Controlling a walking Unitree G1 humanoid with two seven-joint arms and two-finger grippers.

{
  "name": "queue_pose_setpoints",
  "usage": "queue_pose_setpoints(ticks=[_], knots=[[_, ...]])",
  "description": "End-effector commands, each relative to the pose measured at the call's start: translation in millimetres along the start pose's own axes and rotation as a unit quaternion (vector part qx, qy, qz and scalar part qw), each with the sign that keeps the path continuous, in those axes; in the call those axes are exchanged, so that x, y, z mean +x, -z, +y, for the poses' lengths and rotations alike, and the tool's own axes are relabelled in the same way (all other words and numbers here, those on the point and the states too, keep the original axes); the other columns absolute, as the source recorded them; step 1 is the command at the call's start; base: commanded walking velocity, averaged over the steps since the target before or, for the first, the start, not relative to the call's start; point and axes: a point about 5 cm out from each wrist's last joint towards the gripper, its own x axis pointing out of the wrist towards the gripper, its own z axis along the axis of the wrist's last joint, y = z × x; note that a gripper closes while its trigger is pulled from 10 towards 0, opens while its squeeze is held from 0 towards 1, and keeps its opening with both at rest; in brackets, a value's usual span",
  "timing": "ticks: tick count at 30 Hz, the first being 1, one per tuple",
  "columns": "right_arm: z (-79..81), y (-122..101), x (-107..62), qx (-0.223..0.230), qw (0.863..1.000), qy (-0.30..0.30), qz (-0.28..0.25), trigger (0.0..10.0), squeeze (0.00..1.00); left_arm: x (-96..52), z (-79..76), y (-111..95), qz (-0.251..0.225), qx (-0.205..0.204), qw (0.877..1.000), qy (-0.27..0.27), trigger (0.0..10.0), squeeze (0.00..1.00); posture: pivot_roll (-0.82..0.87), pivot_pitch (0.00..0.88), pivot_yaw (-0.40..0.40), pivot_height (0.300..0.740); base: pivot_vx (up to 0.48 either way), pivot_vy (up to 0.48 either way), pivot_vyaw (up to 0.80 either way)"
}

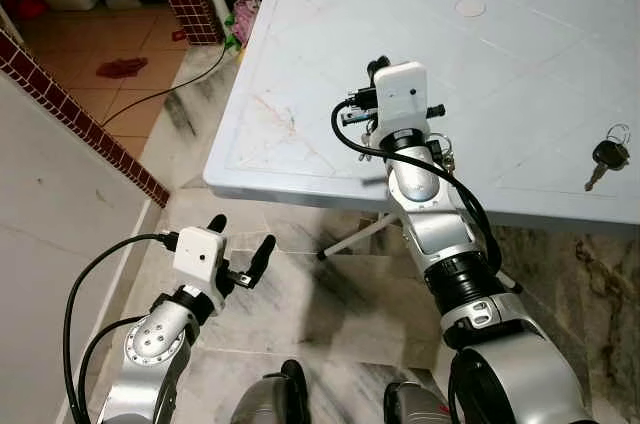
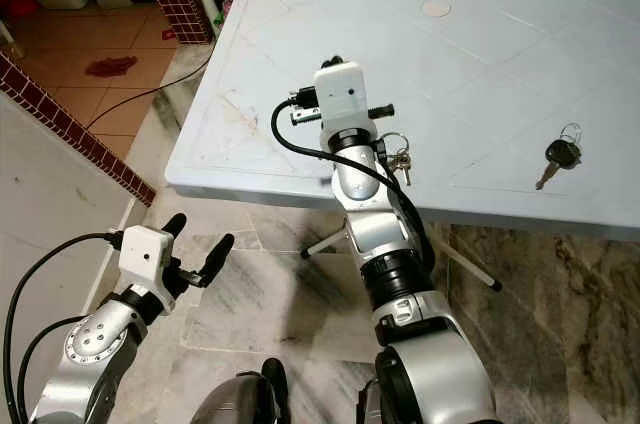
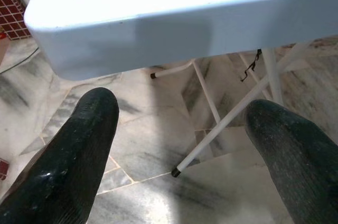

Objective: Hang keys on a hook

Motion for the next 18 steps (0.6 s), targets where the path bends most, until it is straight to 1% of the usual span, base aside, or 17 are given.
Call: queue_pose_setpoints(ticks=[1,3,4,5,6,7,8,10,11,13,16,18], knots=[[6.0,2.8,-3.9,0.009,1.000,-0.010,0.012,0.0,0.00,-4.2,3.7,6.5,0.014,0.005,1.000,-0.008,10.0,0.00,0.01,0.222,0.135,0.740,0.000,0.000,0.00],[6.1,3.5,-4.3,0.013,1.000,-0.011,0.016,0.0,0.00,-3.9,3.7,6.5,0.014,0.005,1.000,-0.008,10.0,0.00,0.01,0.220,0.135,0.740,0.000,0.000,0.00],[6.8,7.4,-7.2,0.027,0.999,-0.010,0.040,8.9,0.00,-3.5,3.9,6.4,0.013,0.005,1.000,-0.009,10.0,0.00,0.01,0.219,0.134,0.740,0.000,0.000,0.00],[7.2,8.5,-8.9,0.040,0.998,-0.007,0.048,10.0,1.00,-3.3,3.9,6.4,0.012,0.005,1.000,-0.009,10.0,0.00,0.01,0.220,0.135,0.740,0.000,0.000,0.00],[7.6,8.9,-10.2,0.049,0.997,-0.005,0.052,10.0,1.00,-3.2,3.9,6.5,0.012,0.005,1.000,-0.009,10.0,0.00,0.01,0.220,0.135,0.740,0.000,0.000,0.00],[11.2,12.3,-13.6,0.058,0.996,-0.012,0.073,10.0,1.00,-2.7,3.6,6.4,0.012,0.006,1.000,-0.009,10.0,0.00,0.01,0.221,0.134,0.740,0.000,0.000,0.00],[12.3,13.7,-14.9,0.059,0.995,-0.012,0.081,10.0,1.00,-2.6,3.5,6.4,0.012,0.005,1.000,-0.009,10.0,0.00,0.01,0.221,0.134,0.740,0.000,0.000,0.00],[16.0,14.3,-18.3,0.084,0.992,-0.014,0.091,10.0,1.00,-2.5,3.2,6.5,0.012,0.005,1.000,-0.009,10.0,0.00,0.01,0.221,0.135,0.740,0.000,0.000,0.00],[17.7,14.6,-20.2,0.089,0.991,-0.016,0.097,10.0,1.00,-2.2,3.1,6.6,0.012,0.005,1.000,-0.009,10.0,0.00,0.01,0.222,0.135,0.740,0.000,0.000,0.00],[19.0,14.3,-23.1,0.094,0.990,-0.016,0.103,10.0,1.00,-2.0,3.0,6.6,0.011,0.005,1.000,-0.008,10.0,0.00,0.01,0.224,0.135,0.740,0.000,0.000,0.00],[15.9,14.6,-27.7,0.092,0.988,-0.005,0.121,10.0,1.00,-1.7,3.4,6.9,0.011,0.006,1.000,-0.008,10.0,0.00,0.01,0.226,0.135,0.740,0.000,0.000,0.00],[15.0,18.2,-29.8,0.098,0.985,0.005,0.143,10.0,1.00,-1.6,3.4,6.8,0.011,0.006,1.000,-0.007,10.0,0.00,0.01,0.226,0.136,0.740,0.000,0.000,0.00]])
